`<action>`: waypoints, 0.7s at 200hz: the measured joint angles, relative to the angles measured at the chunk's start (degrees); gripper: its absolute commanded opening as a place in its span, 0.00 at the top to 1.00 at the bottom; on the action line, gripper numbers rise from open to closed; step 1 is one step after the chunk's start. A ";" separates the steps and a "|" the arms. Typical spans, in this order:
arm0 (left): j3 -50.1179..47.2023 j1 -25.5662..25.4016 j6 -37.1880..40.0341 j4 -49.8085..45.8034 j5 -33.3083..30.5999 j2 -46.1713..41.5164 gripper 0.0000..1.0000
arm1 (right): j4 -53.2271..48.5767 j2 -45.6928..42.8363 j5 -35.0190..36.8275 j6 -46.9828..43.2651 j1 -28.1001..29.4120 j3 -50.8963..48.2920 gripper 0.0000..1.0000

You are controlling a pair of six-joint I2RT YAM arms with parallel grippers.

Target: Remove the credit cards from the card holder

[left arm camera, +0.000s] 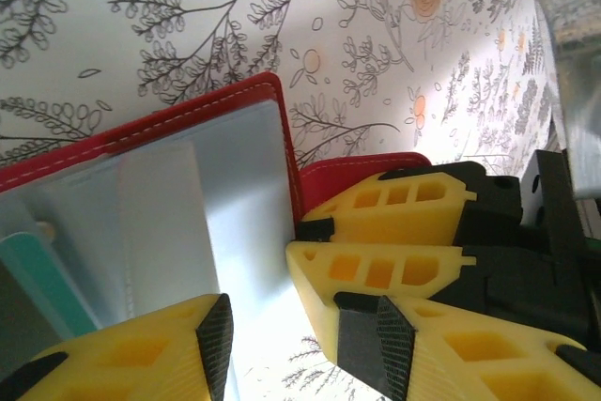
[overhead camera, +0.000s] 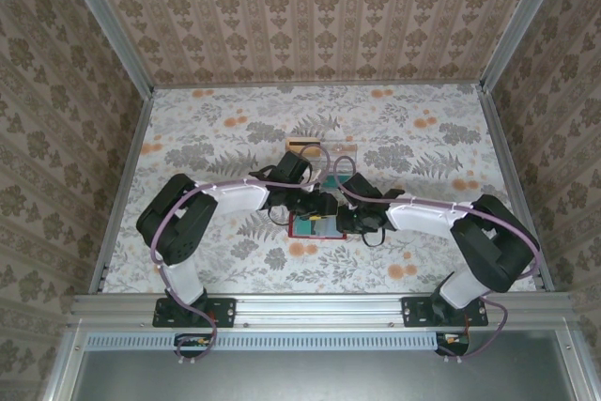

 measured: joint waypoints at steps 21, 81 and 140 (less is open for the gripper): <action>0.28 -0.26 -0.04 0.87 1.07 0.00 0.50 | 0.68 -1.62 -0.13 0.74 -0.85 -1.44 0.77; 2.21 -0.57 -0.46 2.38 2.45 -0.04 0.51 | 1.16 -7.17 -0.15 1.14 -2.73 -3.30 0.76; 1.11 0.90 0.68 -2.86 -1.55 -6.86 0.51 | 1.46 -5.95 -0.26 1.11 -2.78 -3.32 0.76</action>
